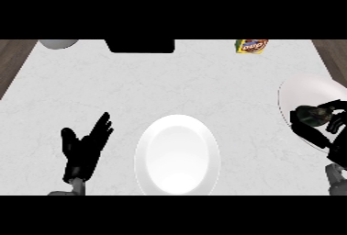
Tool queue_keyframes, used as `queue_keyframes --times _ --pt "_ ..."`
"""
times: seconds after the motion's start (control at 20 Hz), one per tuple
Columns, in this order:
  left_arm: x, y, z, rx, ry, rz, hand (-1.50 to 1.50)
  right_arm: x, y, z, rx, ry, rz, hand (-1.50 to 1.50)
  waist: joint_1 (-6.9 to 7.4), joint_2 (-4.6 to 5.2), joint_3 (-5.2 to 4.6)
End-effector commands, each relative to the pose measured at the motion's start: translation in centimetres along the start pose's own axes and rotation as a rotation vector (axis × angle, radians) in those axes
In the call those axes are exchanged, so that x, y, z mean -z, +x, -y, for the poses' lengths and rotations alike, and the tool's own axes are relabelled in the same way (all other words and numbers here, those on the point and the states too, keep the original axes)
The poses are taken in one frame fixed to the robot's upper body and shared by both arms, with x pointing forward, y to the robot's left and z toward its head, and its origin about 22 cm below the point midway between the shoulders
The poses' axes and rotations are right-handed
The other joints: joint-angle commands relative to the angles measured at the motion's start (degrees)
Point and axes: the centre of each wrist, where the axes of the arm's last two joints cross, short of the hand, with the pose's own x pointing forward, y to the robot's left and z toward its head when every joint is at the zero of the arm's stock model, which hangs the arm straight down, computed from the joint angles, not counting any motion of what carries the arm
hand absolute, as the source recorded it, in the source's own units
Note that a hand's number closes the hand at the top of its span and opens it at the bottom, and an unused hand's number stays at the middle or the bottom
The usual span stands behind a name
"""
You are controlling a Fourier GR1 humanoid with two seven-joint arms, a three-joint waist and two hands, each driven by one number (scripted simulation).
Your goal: Pick the eggplant from the plate and place it in the plate
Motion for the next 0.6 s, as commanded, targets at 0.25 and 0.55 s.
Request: queue_keyframes --times 0.25,0.55 --pt "0.7 -0.4 -0.5 -0.007 -0.004 0.012 0.00 5.5 -5.3 -0.5 -0.016 -0.058 -0.048 1.50 0.95 0.44 0.17" --pt "1.0 0.3 1.6 0.023 -0.042 0.018 0.00 11.6 -8.3 2.3 -0.032 0.023 -0.211 1.50 2.04 0.84 0.02"
